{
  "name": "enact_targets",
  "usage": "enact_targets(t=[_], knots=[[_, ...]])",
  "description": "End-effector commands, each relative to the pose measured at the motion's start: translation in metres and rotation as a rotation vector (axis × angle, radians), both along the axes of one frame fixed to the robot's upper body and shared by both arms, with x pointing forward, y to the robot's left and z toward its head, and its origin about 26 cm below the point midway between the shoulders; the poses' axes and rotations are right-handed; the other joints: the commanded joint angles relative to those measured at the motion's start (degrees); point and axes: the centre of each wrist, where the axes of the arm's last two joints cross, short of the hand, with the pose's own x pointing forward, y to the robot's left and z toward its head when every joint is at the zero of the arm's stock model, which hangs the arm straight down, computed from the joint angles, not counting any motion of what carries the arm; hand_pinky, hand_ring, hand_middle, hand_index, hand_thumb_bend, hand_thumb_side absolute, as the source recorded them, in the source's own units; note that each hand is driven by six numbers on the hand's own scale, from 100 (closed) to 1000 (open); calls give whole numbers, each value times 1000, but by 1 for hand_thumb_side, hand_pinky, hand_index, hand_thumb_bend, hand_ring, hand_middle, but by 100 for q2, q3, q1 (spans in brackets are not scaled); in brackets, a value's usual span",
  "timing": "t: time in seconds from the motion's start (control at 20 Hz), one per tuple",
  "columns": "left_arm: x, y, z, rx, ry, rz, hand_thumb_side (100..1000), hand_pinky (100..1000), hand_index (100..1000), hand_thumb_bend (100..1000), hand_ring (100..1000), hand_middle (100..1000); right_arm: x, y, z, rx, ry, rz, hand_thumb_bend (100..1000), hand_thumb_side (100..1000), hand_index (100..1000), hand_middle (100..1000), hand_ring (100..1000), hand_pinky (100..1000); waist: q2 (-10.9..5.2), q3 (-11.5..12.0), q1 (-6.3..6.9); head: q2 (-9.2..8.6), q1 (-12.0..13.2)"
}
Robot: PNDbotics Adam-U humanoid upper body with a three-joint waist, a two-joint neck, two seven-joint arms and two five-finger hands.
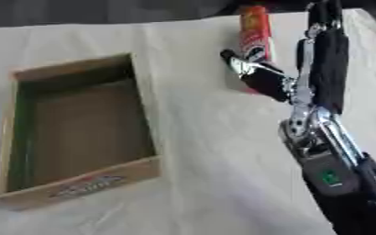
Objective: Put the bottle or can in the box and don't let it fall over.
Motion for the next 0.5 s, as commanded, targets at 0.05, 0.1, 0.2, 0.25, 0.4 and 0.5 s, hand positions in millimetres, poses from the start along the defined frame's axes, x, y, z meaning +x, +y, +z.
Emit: enact_targets(t=[0.05, 0.1, 0.2, 0.25, 0.4, 0.5], knots=[[-3, 4, 14, 40, -32, 10, 348, 880, 646, 1000, 838, 792, -5, -4, 9, 14, -62, -43, 797, 335, 889, 913, 867, 675, -159, 7, 9, 44, 20], [-3, 4, 14, 40, -32, 10, 348, 880, 646, 1000, 838, 792, -5, -4, 9, 14, -64, -43, 796, 336, 889, 912, 867, 675, -159, 7, 9, 47, 38], [-3, 4, 14, 40, -32, 10, 348, 880, 646, 1000, 838, 792, -5, -4, 10, 14, -68, -42, 797, 337, 889, 912, 867, 676, -160, 6, 9, 52, 75], [-3, 4, 14, 40, -32, 10, 348, 880, 646, 1000, 838, 792, -6, -4, 10, 14, -70, -41, 796, 337, 889, 913, 868, 676, -161, 6, 9, 53, 82], [-3, 4, 14, 40, -32, 11, 348, 880, 646, 1000, 838, 792, -6, -4, 10, 15, -73, -41, 797, 337, 887, 913, 869, 677, -164, 3, 8, 54, 86], [-3, 4, 14, 40, -32, 10, 348, 880, 646, 1000, 838, 792, -6, -3, 9, 17, -70, -41, 803, 337, 886, 916, 871, 678, -165, 2, 8, 46, 85]])
